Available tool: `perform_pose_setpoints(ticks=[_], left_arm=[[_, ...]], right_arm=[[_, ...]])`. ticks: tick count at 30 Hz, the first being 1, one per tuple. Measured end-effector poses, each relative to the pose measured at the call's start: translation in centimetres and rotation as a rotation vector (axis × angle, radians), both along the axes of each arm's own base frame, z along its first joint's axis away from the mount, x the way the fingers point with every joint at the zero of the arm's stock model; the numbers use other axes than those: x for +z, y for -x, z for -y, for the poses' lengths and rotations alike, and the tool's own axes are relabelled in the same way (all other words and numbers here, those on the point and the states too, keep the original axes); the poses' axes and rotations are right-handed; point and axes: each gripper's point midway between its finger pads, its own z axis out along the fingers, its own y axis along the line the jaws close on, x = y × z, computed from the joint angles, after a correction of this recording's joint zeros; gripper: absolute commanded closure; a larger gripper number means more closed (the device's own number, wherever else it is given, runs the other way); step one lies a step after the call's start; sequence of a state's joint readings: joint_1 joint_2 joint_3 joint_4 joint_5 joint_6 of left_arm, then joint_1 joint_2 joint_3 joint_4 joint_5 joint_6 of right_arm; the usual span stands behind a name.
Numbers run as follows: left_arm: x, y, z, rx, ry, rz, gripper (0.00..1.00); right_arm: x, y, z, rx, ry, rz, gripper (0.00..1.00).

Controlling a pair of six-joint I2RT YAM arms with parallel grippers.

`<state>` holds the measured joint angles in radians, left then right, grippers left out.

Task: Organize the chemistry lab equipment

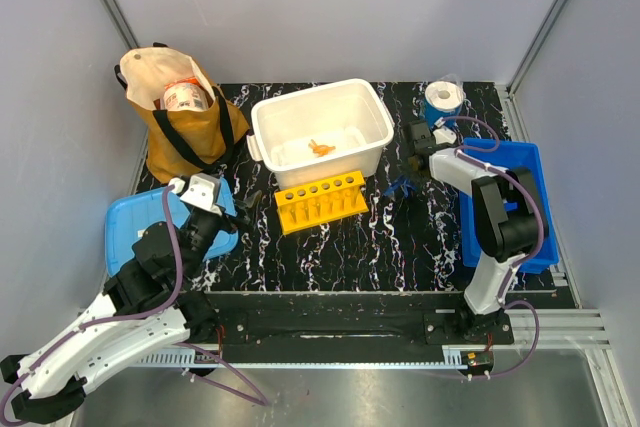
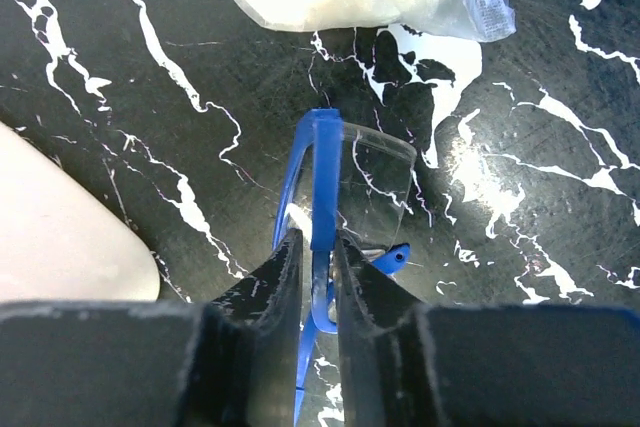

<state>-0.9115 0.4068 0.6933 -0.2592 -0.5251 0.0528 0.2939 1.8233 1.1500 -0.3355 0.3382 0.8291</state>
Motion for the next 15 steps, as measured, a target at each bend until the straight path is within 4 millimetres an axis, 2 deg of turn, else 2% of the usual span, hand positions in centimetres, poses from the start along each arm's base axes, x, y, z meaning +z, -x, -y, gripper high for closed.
perform_pose_setpoints(ticks=[3,8,11,15], left_arm=[[0.0,0.0,0.0,0.000,0.000,0.000,0.01],[0.0,0.0,0.0,0.000,0.000,0.000,0.01],[0.0,0.0,0.0,0.000,0.000,0.000,0.01],[0.0,0.0,0.0,0.000,0.000,0.000,0.01]], right_arm=[[0.0,-0.1,0.0,0.001,0.000,0.002,0.92],[0.9,0.0,0.1,0.011,0.004,0.013,0.99],[3.3,0.1,0.2,0.017,0.005,0.058,1.00],[7.9,0.6,1.0,0.018,0.018,0.142,1.00]])
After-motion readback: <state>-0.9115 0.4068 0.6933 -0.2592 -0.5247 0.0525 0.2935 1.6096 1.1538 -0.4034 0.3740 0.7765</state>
